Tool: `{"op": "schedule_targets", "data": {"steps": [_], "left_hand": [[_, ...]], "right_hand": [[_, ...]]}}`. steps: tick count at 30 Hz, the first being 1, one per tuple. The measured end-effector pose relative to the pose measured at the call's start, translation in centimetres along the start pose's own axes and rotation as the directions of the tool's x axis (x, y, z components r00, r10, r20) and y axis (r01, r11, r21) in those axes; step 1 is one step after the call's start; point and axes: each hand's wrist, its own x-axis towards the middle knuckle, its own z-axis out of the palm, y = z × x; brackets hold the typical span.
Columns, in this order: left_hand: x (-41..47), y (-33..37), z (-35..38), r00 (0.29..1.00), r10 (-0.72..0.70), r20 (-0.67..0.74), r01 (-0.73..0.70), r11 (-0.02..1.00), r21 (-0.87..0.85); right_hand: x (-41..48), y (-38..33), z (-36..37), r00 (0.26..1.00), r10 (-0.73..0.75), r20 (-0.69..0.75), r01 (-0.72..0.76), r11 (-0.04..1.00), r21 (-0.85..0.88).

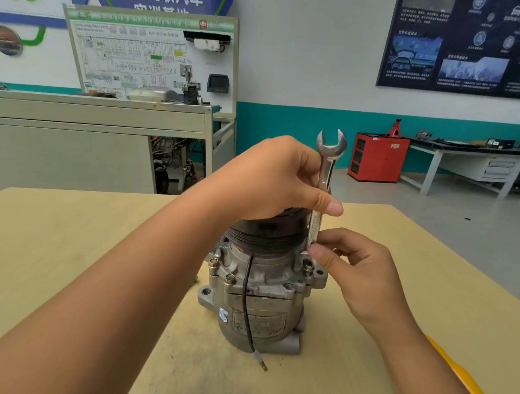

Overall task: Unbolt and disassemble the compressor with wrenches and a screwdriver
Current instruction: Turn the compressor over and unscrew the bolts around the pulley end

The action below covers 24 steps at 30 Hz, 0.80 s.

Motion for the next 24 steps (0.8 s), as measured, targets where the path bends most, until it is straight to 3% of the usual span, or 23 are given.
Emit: {"op": "schedule_targets", "data": {"steps": [4, 10, 14, 17, 20, 24], "left_hand": [[0.4, -0.4, 0.6, 1.0, 0.007, 0.025, -0.006, 1.0, -0.018], [0.7, -1.6, 0.3, 0.99, -0.004, 0.141, 0.03, 0.983, -0.182], [0.7, -1.7, 0.2, 0.989, -0.022, 0.146, 0.052, 0.977, -0.205], [0.8, -1.4, 0.6, 0.996, -0.058, 0.061, 0.066, 0.99, -0.127], [0.5, -0.9, 0.8, 0.997, -0.082, -0.003, 0.082, 0.994, -0.068], [-0.7, -0.1, 1.0, 0.995, -0.052, -0.086, 0.063, 0.989, 0.132]], "right_hand": [[0.0, 0.1, 0.1, 1.0, -0.019, 0.018, 0.019, 1.0, -0.002], [0.1, 0.4, 0.8, 0.998, 0.02, 0.057, -0.026, 0.993, 0.113], [-0.1, 0.3, 0.6, 0.999, 0.033, 0.004, -0.033, 0.999, 0.023], [-0.1, 0.2, 0.4, 0.999, -0.041, 0.004, 0.041, 0.994, -0.097], [0.0, 0.4, 0.4, 0.999, -0.053, -0.009, 0.052, 0.997, -0.064], [0.1, 0.6, 0.3, 0.999, -0.035, -0.041, 0.035, 0.999, 0.005]]}}
